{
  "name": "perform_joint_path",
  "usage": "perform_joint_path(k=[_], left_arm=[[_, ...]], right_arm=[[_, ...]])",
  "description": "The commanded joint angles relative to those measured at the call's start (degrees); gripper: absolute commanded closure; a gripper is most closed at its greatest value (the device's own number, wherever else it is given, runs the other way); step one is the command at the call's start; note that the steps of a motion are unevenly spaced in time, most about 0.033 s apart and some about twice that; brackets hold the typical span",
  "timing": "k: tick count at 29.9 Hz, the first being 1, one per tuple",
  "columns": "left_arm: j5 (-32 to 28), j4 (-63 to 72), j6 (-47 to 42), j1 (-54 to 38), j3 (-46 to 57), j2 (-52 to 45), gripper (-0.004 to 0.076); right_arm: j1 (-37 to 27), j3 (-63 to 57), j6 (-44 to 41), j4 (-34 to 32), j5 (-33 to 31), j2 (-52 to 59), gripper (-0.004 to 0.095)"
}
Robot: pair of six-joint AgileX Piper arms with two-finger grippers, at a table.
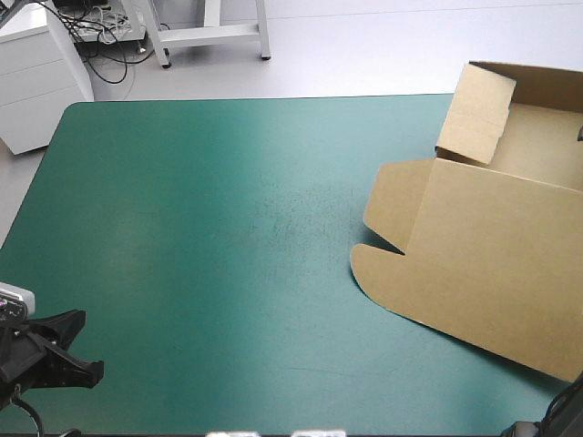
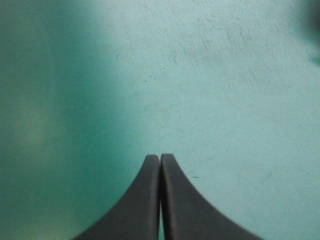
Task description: Fold the box
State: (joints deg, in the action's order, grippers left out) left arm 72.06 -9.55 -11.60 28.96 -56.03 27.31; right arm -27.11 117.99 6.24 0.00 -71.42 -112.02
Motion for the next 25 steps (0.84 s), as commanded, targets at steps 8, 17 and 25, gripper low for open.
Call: perform_joint_path(k=[8,17,25], left_arm=[[2.2,-0.1,-0.2,-0.1,-1.1,0.5,0.0756],[2.2,-0.1,-0.2,-0.1,-1.1,0.5,0.0756],[1.3,0.0,-0.4,-0.1,-1.1,0.5,0.0756]], right_arm=[[-0.4,1.5,0.4,0.5,0.0,-3.2,0.0223],[-0.4,1.5,-0.3,-3.1,0.0,-3.1,0.021],[-0.4,3.5,-0.4,-1.7,0.0,5.6,0.0298]])
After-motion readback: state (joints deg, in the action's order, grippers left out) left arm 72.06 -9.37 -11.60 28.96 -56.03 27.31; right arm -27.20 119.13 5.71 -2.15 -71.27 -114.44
